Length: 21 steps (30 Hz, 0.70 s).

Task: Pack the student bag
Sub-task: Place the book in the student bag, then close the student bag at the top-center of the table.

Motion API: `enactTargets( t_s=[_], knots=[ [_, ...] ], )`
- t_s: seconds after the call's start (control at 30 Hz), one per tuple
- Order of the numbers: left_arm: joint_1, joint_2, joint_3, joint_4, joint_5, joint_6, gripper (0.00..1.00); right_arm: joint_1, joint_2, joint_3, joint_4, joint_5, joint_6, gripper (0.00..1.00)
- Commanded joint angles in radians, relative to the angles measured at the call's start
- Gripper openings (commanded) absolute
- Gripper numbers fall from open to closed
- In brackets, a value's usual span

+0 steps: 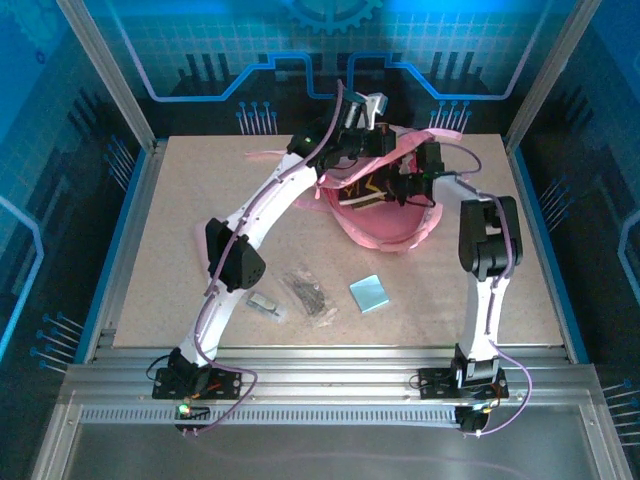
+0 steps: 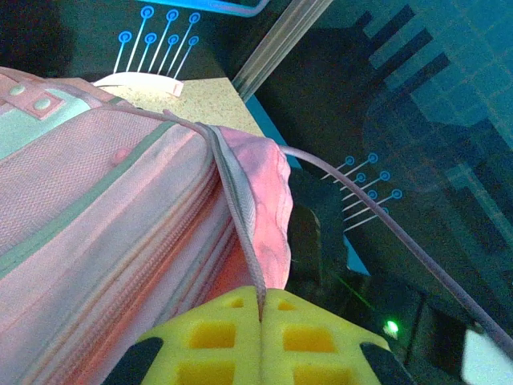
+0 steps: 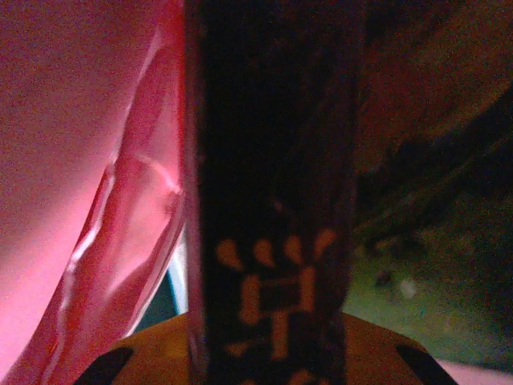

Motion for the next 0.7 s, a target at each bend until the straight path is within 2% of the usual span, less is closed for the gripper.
enactTargets(
  t_s=[0.0,0.1,0.23,0.4,0.5,0.67],
  knots=[
    [-0.001,-0.100,0.003,0.039,0.004,-0.001,0.00,-0.028,0.028,0.107,-0.216,0.107,-0.109,0.28],
    [-0.002,-0.102,-0.011,0.043,0.004,-0.008,0.00,-0.035,-0.005,0.105,-0.267,0.183,-0.113,0.53],
    [-0.007,-0.096,-0.028,0.058,0.004,-0.016,0.00,-0.053,-0.102,0.046,-0.335,0.319,-0.159,0.66],
    [-0.018,-0.081,-0.030,0.070,0.002,-0.017,0.00,-0.105,-0.291,-0.082,-0.406,0.410,-0.241,0.72],
    [-0.032,-0.077,-0.060,0.095,0.005,-0.027,0.00,-0.133,-0.420,-0.151,-0.464,0.431,-0.324,0.71],
    [-0.067,-0.078,-0.150,0.139,0.007,-0.028,0.00,-0.140,-0.649,-0.232,-0.573,0.548,-0.401,0.71]
  ],
)
